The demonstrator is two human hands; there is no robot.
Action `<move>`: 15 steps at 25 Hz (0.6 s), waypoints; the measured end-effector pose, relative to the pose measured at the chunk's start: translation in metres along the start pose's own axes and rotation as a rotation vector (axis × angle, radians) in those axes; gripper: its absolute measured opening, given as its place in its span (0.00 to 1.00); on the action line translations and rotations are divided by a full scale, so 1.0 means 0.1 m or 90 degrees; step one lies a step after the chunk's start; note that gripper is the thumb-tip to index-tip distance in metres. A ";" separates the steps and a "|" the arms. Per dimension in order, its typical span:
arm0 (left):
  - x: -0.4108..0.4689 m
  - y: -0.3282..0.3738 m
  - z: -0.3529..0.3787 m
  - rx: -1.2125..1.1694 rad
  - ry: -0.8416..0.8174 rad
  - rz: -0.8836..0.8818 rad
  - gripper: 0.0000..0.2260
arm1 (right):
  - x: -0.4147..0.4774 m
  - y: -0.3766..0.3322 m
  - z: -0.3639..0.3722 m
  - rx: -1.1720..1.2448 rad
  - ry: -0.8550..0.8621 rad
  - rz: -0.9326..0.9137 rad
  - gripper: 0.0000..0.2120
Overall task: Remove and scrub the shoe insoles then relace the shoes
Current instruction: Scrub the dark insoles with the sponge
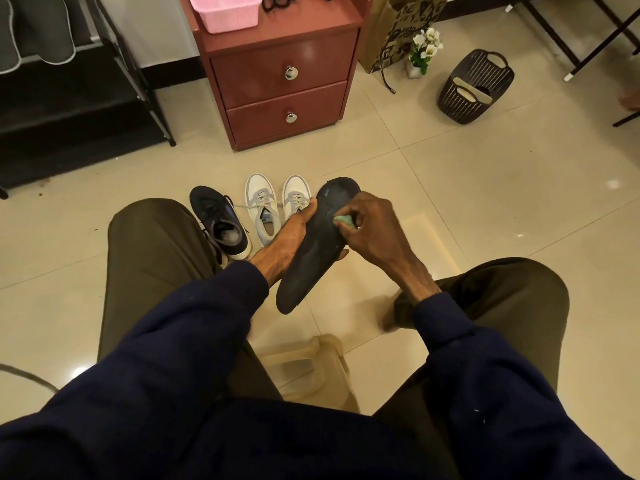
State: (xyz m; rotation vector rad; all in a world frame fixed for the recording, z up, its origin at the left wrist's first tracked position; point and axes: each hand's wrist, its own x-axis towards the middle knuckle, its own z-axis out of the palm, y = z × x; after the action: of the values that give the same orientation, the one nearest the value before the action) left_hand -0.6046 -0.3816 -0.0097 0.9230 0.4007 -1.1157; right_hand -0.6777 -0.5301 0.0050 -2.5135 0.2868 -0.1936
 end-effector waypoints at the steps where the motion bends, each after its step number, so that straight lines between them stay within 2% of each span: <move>1: -0.02 -0.01 0.00 0.000 -0.010 -0.016 0.21 | 0.01 0.04 -0.04 -0.003 0.030 0.030 0.06; 4: -0.02 -0.01 -0.02 0.013 -0.059 -0.045 0.25 | 0.02 0.19 -0.15 -0.018 0.126 0.129 0.07; 6: -0.02 0.00 -0.01 0.006 -0.057 -0.038 0.24 | 0.00 0.15 -0.11 0.021 0.115 0.106 0.07; 9: -0.01 0.02 -0.01 -0.020 -0.015 -0.024 0.25 | -0.01 0.04 -0.01 0.055 0.038 0.036 0.08; 13: 0.01 -0.03 -0.01 -0.009 -0.059 -0.049 0.21 | 0.04 0.23 -0.07 -0.044 0.101 0.119 0.08; 15: 0.01 -0.02 0.00 -0.016 -0.065 -0.054 0.20 | 0.04 0.25 -0.09 -0.019 0.116 0.136 0.07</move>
State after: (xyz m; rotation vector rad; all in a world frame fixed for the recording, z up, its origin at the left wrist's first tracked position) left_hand -0.6059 -0.3823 -0.0108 0.8303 0.3723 -1.2270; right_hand -0.6794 -0.5562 -0.0024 -2.4760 0.6330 -0.3342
